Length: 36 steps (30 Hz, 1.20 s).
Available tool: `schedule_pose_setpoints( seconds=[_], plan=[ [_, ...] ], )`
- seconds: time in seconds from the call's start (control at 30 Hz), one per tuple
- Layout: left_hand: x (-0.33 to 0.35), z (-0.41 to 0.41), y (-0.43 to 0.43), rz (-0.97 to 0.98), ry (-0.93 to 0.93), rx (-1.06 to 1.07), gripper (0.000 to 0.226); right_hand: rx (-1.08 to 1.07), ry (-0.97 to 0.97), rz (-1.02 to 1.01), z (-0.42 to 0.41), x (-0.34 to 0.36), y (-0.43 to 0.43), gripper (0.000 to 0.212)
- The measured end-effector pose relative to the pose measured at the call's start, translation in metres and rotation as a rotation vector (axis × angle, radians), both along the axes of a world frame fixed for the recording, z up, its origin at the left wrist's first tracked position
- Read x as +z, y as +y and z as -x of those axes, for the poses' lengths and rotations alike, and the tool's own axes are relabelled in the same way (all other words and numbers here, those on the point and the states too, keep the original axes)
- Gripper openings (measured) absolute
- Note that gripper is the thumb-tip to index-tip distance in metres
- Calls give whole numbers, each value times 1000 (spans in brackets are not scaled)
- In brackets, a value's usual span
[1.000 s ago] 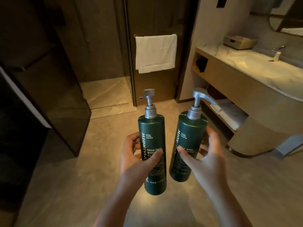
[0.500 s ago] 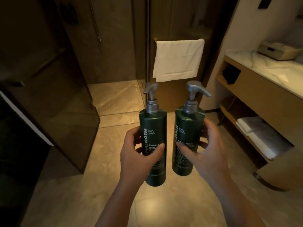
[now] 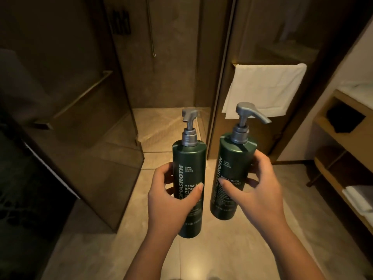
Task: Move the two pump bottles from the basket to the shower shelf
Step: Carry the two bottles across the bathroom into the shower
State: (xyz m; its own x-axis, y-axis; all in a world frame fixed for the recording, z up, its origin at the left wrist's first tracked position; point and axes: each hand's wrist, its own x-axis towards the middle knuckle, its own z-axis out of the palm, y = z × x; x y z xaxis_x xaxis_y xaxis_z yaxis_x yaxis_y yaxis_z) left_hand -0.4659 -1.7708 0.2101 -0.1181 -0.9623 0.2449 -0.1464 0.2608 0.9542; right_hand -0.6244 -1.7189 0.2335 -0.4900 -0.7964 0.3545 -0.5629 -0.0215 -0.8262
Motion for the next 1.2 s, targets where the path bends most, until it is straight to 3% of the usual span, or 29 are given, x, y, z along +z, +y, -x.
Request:
schedule_pose_setpoints(
  seconds=[0.23, 0.6, 0.93, 1.2],
  plan=[
    [-12, 26, -105, -48, 15, 37, 56, 62, -31, -21, 31, -14, -111, 75],
    [27, 96, -309, 54, 8, 37, 56, 148, -5, 22, 105, 4, -318, 74],
    [12, 115, -441, 16, 52, 87, 55, 202, -36, -20, 119, -5, -460, 74],
    [2, 115, -598, 43, 56, 155, 55, 211, -32, -11, 122, -3, -612, 74]
  ],
)
